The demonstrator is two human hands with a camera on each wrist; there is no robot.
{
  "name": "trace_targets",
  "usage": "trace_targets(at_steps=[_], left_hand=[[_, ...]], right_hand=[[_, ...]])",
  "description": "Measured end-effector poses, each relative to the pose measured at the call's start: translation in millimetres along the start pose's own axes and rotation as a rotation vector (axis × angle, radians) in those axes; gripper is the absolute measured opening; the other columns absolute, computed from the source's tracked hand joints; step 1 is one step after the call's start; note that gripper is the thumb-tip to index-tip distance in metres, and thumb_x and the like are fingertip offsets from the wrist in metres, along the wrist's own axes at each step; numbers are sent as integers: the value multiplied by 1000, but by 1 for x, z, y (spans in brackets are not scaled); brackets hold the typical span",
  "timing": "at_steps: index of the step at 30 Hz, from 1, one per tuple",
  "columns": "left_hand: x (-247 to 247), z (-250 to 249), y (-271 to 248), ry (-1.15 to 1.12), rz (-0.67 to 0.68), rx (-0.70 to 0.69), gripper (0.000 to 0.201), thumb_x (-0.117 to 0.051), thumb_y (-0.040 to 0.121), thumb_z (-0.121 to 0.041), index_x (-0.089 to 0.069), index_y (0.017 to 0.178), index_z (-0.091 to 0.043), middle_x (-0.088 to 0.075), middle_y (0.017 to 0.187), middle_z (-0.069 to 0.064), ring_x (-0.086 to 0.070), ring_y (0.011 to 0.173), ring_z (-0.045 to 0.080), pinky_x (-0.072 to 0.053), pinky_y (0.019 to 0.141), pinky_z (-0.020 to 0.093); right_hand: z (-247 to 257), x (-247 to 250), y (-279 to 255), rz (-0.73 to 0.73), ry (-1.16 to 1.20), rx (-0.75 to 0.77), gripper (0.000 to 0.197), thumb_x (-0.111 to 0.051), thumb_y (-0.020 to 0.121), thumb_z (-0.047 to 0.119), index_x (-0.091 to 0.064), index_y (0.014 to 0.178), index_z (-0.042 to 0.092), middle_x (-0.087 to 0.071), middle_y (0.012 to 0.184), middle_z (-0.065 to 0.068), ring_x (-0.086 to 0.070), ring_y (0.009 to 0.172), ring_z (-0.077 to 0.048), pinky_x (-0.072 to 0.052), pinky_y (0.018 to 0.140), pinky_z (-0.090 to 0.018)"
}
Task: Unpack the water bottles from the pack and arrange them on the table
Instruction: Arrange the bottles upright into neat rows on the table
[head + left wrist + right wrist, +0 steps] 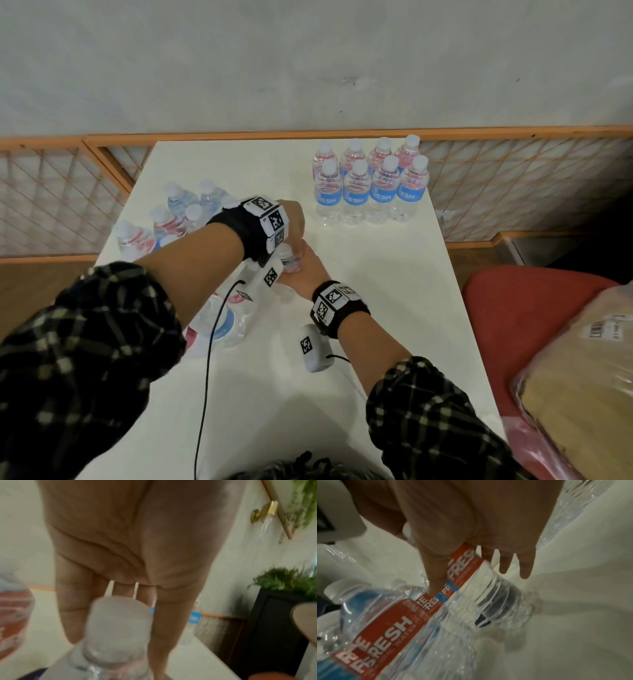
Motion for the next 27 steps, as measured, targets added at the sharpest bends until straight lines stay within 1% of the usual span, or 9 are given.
trace_targets(at_steps=[2,4,7,11,16,18,20,24,27], left_hand=[[-4,-2,-2,-171,-13,-57,39,-69,82,-35,-62,116,-17,-61,111,-2,-52,92,12,-42,76,22],[-9,1,-12,-241,-35,-89,44,-68,81,-43,-60,117,-20,-62,116,-1,-56,100,16,-44,89,26],[-23,12,-23,-96,-24,-83,52,-67,79,-50,-59,120,-19,-58,122,2,-55,110,22,-41,90,28],[-32,21,-37,55,41,-56,58,-67,81,-45,-55,128,-11,-56,127,4,-54,114,24,-43,94,32],[-29,41,-48,102,45,2,50,-75,77,-30,-59,119,-7,-61,119,8,-53,94,19,-42,77,27],[-29,50,-51,124,62,3,39,-77,74,-29,-60,106,-15,-60,107,7,-48,90,17,-38,69,22],[-32,60,-50,117,60,3,43,-82,67,-29,-62,104,-20,-62,105,6,-53,89,20,-39,71,24],[-39,70,-53,91,143,-17,40,-84,63,-20,-64,98,-14,-60,88,2,-53,70,17,-37,53,18],[-42,69,-58,136,178,-34,45,-79,70,-8,-61,111,-7,-60,112,12,-52,87,21,-35,55,19]], right_hand=[[-8,6,-8,-57,23,-35,90,-83,68,24,-32,142,15,-53,133,-4,-52,121,-20,-39,107,-31],[-20,19,-17,-161,40,-22,74,-80,71,18,-41,133,18,-59,121,0,-58,113,-20,-44,99,-28],[-34,41,-32,-314,34,-3,60,-78,71,16,-48,124,20,-62,108,3,-60,99,-16,-43,84,-20],[-42,67,-53,-438,75,-42,58,-76,75,15,-47,124,19,-58,104,6,-56,93,-13,-38,79,-16],[-51,80,-76,-550,91,-83,56,-75,76,16,-47,124,20,-57,103,6,-53,91,-14,-37,79,-17],[-54,79,-84,-601,97,-98,56,-75,76,15,-47,125,19,-56,103,5,-52,91,-15,-35,77,-16],[-56,75,-94,-645,110,-115,57,-74,77,14,-46,126,18,-55,103,5,-51,91,-15,-35,77,-16],[-55,65,-112,-696,131,-137,59,-74,77,13,-45,128,18,-54,103,4,-51,92,-15,-37,81,-19],[-55,60,-123,-725,134,-158,59,-73,78,13,-44,129,17,-53,103,5,-50,92,-14,-37,81,-19]])
Point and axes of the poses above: each hand's wrist, its own y-axis towards the middle knuckle, its own x-axis out of the back of the hand, z = x × y, the point moved 2 cm from there along y, towards the middle knuckle
